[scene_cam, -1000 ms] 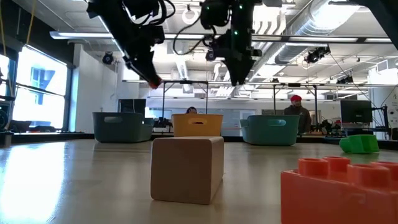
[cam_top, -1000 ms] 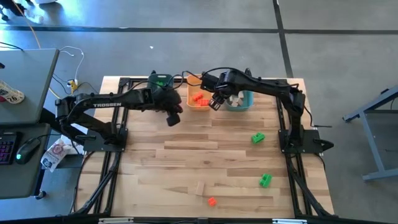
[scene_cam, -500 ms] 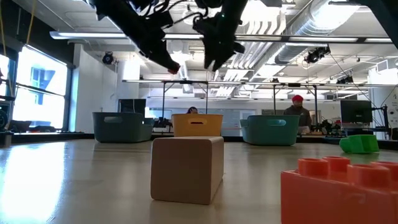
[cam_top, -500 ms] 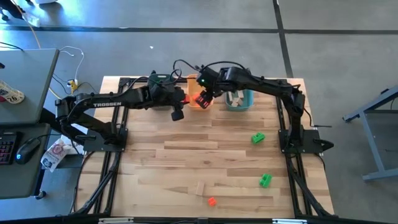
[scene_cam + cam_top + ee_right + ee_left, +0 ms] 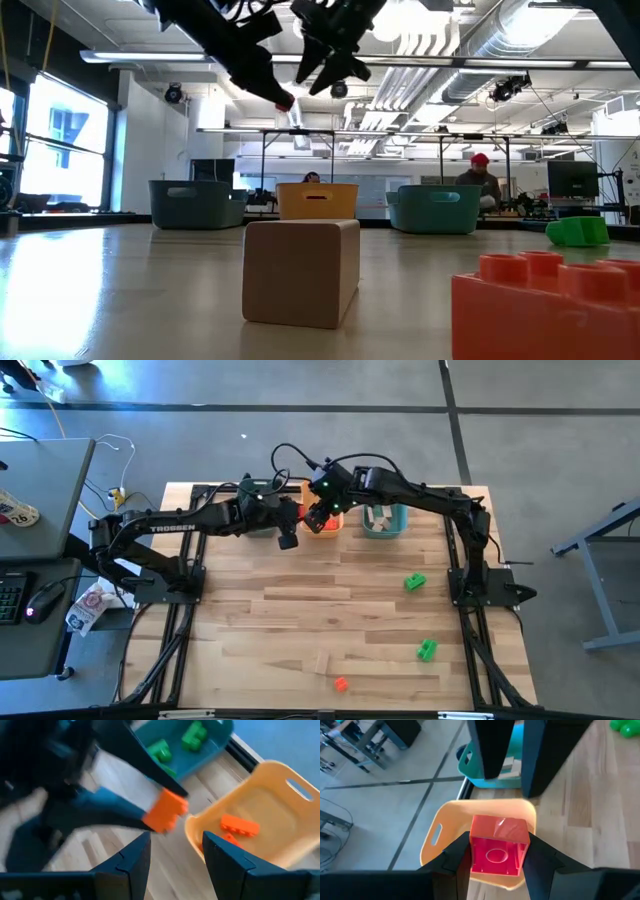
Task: Sort & place blocks by color
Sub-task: Put the orange game piece into the yellow bin
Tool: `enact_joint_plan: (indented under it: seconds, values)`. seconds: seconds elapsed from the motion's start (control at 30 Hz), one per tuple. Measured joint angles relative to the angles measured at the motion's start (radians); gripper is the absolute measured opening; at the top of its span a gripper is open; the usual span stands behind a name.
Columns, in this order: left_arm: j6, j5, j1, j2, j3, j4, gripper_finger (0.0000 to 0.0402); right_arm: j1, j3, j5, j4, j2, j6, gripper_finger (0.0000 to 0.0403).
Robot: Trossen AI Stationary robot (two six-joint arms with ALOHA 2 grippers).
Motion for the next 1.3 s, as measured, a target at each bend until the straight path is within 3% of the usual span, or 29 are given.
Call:
enact_joint_plan:
  seconds: [0.33,0.53,0.8,1.1,1.3]
  values:
    - [0.001,-0.003,-0.022,0.0,0.0,0.08,0.0117,-0.001,0.0,0.001,0.073,0.0,0.057,0.0165]
    - [0.037,-0.073,-0.053,0.0,0.0,0.123,0.0117,-0.001,0.0,0.0,0.078,0.0,0.069,0.0165]
    - [0.044,-0.091,-0.073,0.001,0.0,0.15,0.0117,-0.001,-0.001,0.0,0.109,0.0,0.069,0.0163]
    - [0.08,-0.138,-0.074,0.002,-0.001,0.169,0.0118,-0.002,-0.001,0.01,0.115,-0.001,0.061,0.0077]
    - [0.083,-0.141,-0.074,0.002,-0.001,0.178,0.0118,-0.002,0.0,0.011,0.107,-0.002,0.053,0.0077]
